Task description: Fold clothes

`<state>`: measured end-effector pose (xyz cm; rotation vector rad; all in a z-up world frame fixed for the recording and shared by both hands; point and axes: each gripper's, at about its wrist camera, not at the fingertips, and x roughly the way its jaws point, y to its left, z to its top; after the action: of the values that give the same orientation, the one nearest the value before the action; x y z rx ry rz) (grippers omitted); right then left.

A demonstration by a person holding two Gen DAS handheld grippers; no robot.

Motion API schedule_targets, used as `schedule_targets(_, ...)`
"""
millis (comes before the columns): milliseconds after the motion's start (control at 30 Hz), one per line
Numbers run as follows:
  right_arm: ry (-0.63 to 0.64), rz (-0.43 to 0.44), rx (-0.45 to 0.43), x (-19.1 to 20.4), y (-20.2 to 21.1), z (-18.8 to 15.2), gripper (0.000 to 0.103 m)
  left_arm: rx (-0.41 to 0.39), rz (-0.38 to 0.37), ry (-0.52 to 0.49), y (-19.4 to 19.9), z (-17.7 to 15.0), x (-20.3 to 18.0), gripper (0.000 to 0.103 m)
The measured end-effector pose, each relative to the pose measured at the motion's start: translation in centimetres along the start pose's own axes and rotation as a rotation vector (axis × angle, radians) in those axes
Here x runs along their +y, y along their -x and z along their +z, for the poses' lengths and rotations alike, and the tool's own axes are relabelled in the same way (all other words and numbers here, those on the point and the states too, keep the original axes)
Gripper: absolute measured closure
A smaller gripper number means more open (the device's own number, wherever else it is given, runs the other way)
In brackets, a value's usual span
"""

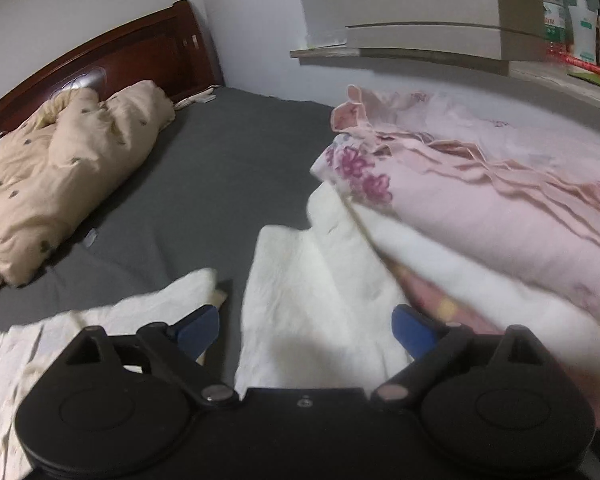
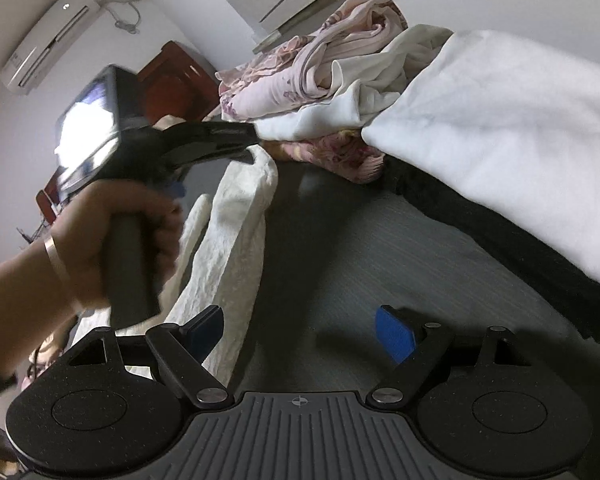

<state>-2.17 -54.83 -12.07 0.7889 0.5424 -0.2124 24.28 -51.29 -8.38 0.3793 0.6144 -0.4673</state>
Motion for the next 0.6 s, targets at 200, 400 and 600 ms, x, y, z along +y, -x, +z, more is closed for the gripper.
schedule_targets(200,-0.031,0.013,-0.002,-0.4,0.3,0.0,0.019,0.066,-0.046,0.056,-3.7,0.3,0.3,0.07)
schedule_targets(400,-0.046,0.019,-0.002,-0.6,0.7,0.0,0.019,-0.007,-0.124,0.074,-2.4,0.9,3.6,0.03)
schedule_targets(600,-0.041,0.015,-0.004,-0.5,0.4,0.1,0.019,0.073,-0.113,0.022,-3.6,1.7,6.8,0.028)
